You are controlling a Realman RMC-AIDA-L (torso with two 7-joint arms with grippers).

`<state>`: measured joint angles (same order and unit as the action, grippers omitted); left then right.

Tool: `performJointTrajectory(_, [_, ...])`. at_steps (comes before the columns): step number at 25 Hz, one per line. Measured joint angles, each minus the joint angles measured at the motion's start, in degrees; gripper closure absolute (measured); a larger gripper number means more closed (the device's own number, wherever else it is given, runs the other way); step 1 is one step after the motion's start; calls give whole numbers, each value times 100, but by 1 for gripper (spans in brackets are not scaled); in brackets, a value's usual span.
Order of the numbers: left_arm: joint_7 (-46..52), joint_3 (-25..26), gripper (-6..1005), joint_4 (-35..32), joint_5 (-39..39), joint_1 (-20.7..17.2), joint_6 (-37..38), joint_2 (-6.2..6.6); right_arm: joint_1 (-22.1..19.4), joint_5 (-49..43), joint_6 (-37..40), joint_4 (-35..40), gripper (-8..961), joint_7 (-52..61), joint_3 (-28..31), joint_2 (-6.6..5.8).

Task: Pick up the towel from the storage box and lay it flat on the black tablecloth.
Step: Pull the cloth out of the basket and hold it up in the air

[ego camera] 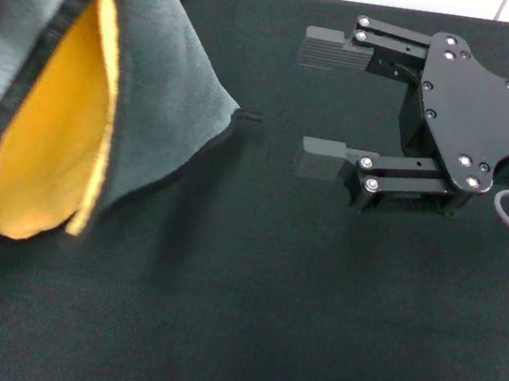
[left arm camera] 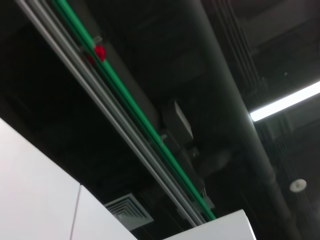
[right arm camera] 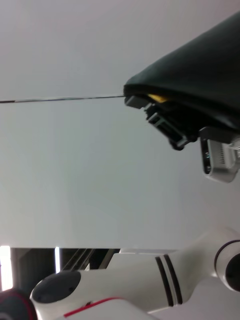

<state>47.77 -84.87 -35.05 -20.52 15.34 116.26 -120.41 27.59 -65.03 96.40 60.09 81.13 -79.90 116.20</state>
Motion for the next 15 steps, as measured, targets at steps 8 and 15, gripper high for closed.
performJointTrajectory(8, [-1236,-920,982,458,633,415,-32,-14,86,400,-66,-199,250,-243,-273,-1])
performJointTrajectory(15, [-1847,-1356,982,706,899,766,-364,-33,128,989,-277,-450,252,-518,-549,-1])
